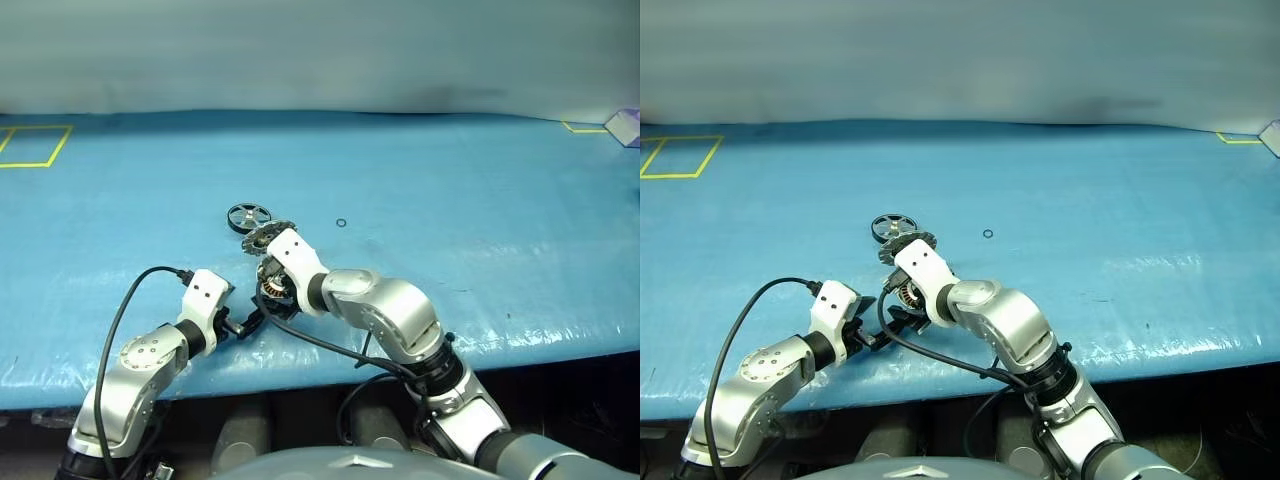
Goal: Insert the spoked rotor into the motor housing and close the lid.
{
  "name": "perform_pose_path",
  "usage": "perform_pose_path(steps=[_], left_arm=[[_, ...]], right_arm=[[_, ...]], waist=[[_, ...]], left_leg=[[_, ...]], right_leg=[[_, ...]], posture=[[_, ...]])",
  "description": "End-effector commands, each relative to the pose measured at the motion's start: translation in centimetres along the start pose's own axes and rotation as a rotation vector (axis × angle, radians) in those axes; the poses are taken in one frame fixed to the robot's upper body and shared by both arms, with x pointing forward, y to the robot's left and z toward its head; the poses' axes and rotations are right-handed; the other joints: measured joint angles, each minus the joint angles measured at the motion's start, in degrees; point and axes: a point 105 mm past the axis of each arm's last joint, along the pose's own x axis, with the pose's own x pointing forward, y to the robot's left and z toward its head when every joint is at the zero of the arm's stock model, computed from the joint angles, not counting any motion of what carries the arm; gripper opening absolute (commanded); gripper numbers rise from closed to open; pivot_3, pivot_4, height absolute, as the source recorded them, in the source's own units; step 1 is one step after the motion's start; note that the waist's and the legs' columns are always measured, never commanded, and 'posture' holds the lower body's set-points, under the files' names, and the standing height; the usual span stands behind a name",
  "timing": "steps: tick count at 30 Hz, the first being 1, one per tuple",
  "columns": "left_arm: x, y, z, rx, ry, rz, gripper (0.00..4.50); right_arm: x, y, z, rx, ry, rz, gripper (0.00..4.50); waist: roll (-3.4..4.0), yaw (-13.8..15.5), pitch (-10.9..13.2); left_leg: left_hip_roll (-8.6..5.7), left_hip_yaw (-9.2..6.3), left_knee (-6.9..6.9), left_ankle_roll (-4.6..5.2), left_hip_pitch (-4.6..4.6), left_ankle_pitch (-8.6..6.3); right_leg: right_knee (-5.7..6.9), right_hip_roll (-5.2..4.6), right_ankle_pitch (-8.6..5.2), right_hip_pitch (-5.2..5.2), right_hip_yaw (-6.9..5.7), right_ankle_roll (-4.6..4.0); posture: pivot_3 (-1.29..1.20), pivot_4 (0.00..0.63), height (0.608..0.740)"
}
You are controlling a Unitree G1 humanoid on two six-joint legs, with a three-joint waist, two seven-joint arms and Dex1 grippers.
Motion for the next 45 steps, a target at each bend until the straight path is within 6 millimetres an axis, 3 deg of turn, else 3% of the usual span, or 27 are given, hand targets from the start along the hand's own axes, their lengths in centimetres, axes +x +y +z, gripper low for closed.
perform_pose_path(steps=[1,5,10,15,19,26,33,45], left_arm=[[-0.3,-0.4,1.2,0.025,-0.048,-0.012,4.50],[-0.3,-0.5,1.1,0.023,-0.046,-0.016,4.50],[-0.2,-0.5,1.1,0.023,-0.045,-0.025,4.50],[0.1,-0.7,1.8,0.052,-0.084,-0.046,4.50],[0.3,-1.1,2.4,0.083,-0.121,-0.077,4.50],[0.2,-1.7,2.8,0.153,-0.177,-0.096,4.50],[-0.3,-3.0,2.1,0.155,-0.195,-0.133,4.50],[-0.2,-3.5,1.9,0.150,-0.187,-0.133,4.50]], right_arm=[[-3.6,0.6,3.4,-0.076,-0.138,0.039,3.97],[-6.9,0.2,2.9,-0.137,-0.166,0.075,3.97],[-9.5,-4.9,-0.6,-0.087,-0.103,-0.128,3.97],[-9.1,-11.8,-3.1,0.064,-0.127,-0.495,3.97],[-7.4,-14.8,-3.8,0.096,-0.168,-0.666,3.97],[-3.8,-16.5,-2.3,0.141,-0.280,-0.737,3.97],[-1.7,-16.8,-1.0,0.151,-0.324,-0.722,3.97],[1.0,-17.2,-3.5,0.210,-0.240,-0.705,3.97]], waist=[[0.03,0.10,0.02],[0.02,0.34,0.01],[0.01,0.69,0.02],[0.02,0.26,0.02],[0.02,0.39,0.02],[0.06,0.08,0.05],[0.10,0.08,0.07],[0.12,-0.13,0.07]], left_leg=[[0.00,-0.01,0.00,0.00,-0.04,0.00],[-0.03,-0.06,0.00,0.02,-0.06,-0.01],[-0.12,-0.02,-0.01,0.03,-0.09,-0.02],[-0.01,0.15,0.00,-0.01,-0.07,0.02],[0.00,0.16,0.00,-0.08,-0.09,0.06],[-0.02,0.32,-0.05,-0.08,-0.13,0.06],[-0.02,0.32,-0.07,-0.07,-0.13,0.06],[-0.01,0.32,-0.06,-0.09,-0.07,0.07]], right_leg=[[0.00,-0.03,0.01,0.00,0.00,0.02],[-0.11,-0.10,0.02,0.02,-0.07,0.05],[-0.14,-0.13,-0.03,0.14,-0.07,-0.01],[-0.04,0.01,-0.04,0.18,0.04,-0.05],[0.01,0.08,0.01,0.13,0.10,0.02],[-0.01,0.07,0.09,0.02,0.26,0.14],[-0.02,0.05,0.09,0.03,0.27,0.15],[0.06,0.06,0.10,0.06,0.27,0.14]], posture=[[0.00,0.150,0.740],[0.00,0.150,0.740],[0.00,0.150,0.740],[0.00,0.150,0.740],[0.00,0.150,0.740],[0.00,0.150,0.740],[0.00,0.150,0.740],[0.00,0.150,0.740]])
